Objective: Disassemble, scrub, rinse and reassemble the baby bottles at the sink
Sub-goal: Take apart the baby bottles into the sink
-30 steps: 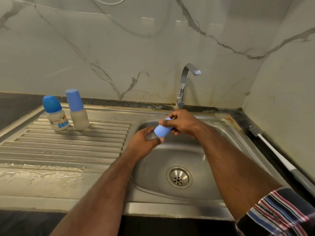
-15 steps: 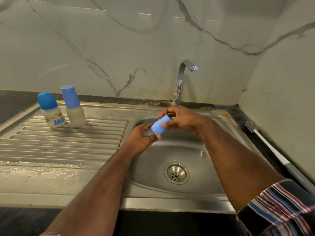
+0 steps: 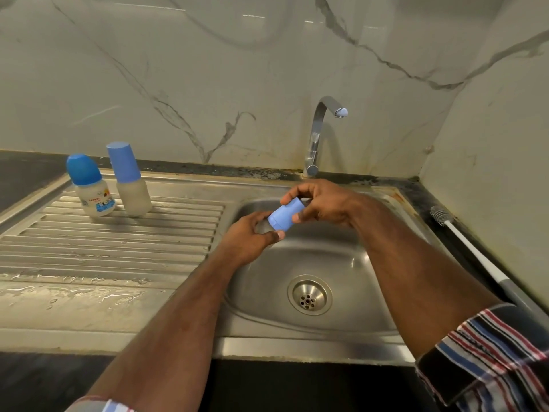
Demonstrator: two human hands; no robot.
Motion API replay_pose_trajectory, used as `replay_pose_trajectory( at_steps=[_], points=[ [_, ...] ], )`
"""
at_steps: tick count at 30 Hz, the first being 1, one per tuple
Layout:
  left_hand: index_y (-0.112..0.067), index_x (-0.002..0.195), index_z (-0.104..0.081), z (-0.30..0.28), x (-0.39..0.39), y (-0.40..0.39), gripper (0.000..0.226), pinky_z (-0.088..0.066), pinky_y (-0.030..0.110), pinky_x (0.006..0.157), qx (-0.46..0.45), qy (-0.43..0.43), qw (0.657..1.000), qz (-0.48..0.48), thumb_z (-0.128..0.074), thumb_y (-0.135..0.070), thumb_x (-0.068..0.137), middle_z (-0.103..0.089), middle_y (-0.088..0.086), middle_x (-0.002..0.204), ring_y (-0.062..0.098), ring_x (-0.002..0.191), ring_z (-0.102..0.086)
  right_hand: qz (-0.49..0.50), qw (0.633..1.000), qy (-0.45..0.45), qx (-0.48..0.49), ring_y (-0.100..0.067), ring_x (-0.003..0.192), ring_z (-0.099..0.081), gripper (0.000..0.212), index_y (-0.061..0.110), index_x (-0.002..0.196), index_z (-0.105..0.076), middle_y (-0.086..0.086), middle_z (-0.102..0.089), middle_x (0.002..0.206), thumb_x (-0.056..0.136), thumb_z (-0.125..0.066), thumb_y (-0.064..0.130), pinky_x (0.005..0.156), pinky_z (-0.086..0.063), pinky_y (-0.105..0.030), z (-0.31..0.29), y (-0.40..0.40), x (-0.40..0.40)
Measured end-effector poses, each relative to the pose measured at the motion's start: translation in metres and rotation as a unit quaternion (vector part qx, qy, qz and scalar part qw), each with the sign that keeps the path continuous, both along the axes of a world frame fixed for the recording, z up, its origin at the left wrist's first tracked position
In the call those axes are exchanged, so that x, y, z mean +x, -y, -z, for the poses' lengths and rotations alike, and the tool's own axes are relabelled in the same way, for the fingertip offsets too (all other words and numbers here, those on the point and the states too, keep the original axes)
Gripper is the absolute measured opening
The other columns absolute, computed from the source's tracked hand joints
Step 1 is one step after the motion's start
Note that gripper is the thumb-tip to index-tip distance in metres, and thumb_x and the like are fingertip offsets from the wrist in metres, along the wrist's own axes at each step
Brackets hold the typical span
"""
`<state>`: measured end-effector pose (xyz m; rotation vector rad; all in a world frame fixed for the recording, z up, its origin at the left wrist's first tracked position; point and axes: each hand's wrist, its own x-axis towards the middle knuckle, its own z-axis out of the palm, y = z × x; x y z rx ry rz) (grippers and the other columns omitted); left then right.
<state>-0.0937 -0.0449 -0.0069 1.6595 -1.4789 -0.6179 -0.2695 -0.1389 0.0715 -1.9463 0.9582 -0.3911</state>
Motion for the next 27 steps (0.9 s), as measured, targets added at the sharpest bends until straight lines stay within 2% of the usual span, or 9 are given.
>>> replay_pose_trajectory(
  at_steps=[3, 7, 9, 11, 14, 17, 20, 23, 27],
  points=[
    [-0.024, 0.131, -0.065, 0.000, -0.001, -0.001, 0.046, -0.046, 0.028, 0.083, -0.009, 0.002, 1.000, 0.001, -0.078, -0.031, 0.087, -0.065, -0.008, 0.106, 0.016, 0.098, -0.064, 0.026, 0.994, 0.065, 0.089, -0.028, 0.107, -0.067, 0.038, 0.012, 0.114, -0.070, -0.010, -0.064, 0.122, 0.081, -0.075, -0.005, 0.084, -0.061, -0.040, 0.007, 0.000, 0.000],
    [-0.022, 0.127, -0.068, 0.000, 0.000, 0.000, 0.043, -0.047, 0.021, 0.078, -0.024, 0.007, 1.000, 0.011, -0.080, -0.026, 0.086, -0.068, -0.009, 0.104, 0.013, 0.096, -0.065, 0.081, 0.991, -0.066, 0.080, -0.021, 0.061, -0.062, 0.054, 0.006, 0.112, -0.061, -0.015, -0.064, 0.085, 0.088, -0.069, 0.053, 0.057, -0.056, -0.031, 0.005, -0.006, 0.012],
    [-0.025, 0.130, -0.066, 0.002, 0.001, 0.001, 0.046, -0.047, 0.024, 0.083, -0.016, 0.007, 1.000, 0.014, -0.079, -0.029, 0.086, -0.068, -0.008, 0.110, 0.013, 0.101, -0.065, 0.051, 0.996, -0.058, 0.039, -0.016, 0.055, -0.058, 0.038, 0.004, 0.109, -0.062, -0.014, -0.062, 0.081, 0.092, -0.072, 0.037, 0.053, -0.052, -0.027, 0.005, -0.004, 0.014],
    [-0.025, 0.133, -0.064, 0.003, 0.003, 0.003, 0.047, -0.047, 0.029, 0.087, -0.002, 0.001, 1.000, 0.011, -0.077, -0.031, 0.088, -0.068, -0.007, 0.113, 0.016, 0.103, -0.065, 0.009, 0.999, -0.038, -0.007, -0.016, 0.077, -0.066, 0.019, 0.012, 0.100, -0.068, -0.006, -0.066, 0.096, 0.085, -0.077, 0.006, 0.066, -0.057, -0.026, 0.001, -0.001, 0.008],
    [-0.025, 0.134, -0.063, 0.005, 0.005, 0.003, 0.047, -0.047, 0.030, 0.091, 0.007, -0.018, 1.000, 0.004, -0.076, -0.033, 0.089, -0.068, -0.006, 0.116, 0.016, 0.107, -0.064, 0.019, 0.999, -0.003, -0.032, -0.020, 0.102, -0.066, 0.041, 0.017, 0.084, -0.073, -0.002, -0.069, 0.109, 0.070, -0.069, -0.022, 0.083, -0.059, -0.031, -0.004, 0.001, -0.002],
    [-0.025, 0.134, -0.062, 0.005, 0.004, 0.002, 0.047, -0.044, 0.027, 0.089, 0.000, -0.031, 0.999, -0.013, -0.076, -0.033, 0.090, -0.065, -0.007, 0.114, 0.015, 0.106, -0.062, 0.081, 0.992, 0.083, 0.052, -0.025, 0.098, -0.066, 0.042, 0.017, 0.093, -0.073, -0.011, -0.068, 0.112, 0.074, -0.064, -0.020, 0.084, -0.061, -0.041, -0.003, 0.006, -0.008],
    [-0.025, 0.133, -0.062, 0.005, 0.003, 0.004, 0.043, -0.048, 0.031, 0.090, -0.018, -0.075, 0.997, -0.028, -0.073, -0.033, 0.092, -0.067, -0.005, 0.115, 0.016, 0.106, -0.063, 0.185, 0.967, 0.146, 0.097, -0.025, 0.077, -0.069, 0.025, 0.020, 0.099, -0.066, -0.012, -0.070, 0.102, 0.083, -0.071, 0.002, 0.061, -0.060, -0.032, 0.006, 0.014, -0.013],
    [-0.026, 0.133, -0.062, 0.006, 0.003, 0.007, 0.040, -0.051, 0.033, 0.082, -0.029, -0.148, 0.987, -0.046, -0.069, -0.036, 0.095, -0.068, -0.003, 0.116, 0.015, 0.101, -0.065, 0.246, 0.965, 0.081, 0.043, -0.020, 0.059, -0.063, 0.025, 0.016, 0.105, -0.065, -0.013, -0.070, 0.092, 0.084, -0.076, 0.011, 0.047, -0.051, -0.024, 0.035, 0.024, -0.013],
    [-0.028, 0.133, -0.060, 0.009, 0.005, 0.010, 0.039, -0.052, 0.031, 0.079, -0.039, -0.174, 0.982, -0.065, -0.068, -0.038, 0.096, -0.067, -0.008, 0.114, 0.010, 0.100, -0.064, 0.165, 0.980, -0.090, -0.057, -0.018, 0.087, -0.060, 0.039, 0.013, 0.118, -0.071, -0.008, -0.068, 0.113, 0.081, -0.071, -0.001, 0.074, -0.054, -0.030, 0.078, 0.036, 0.002]
  ],
)
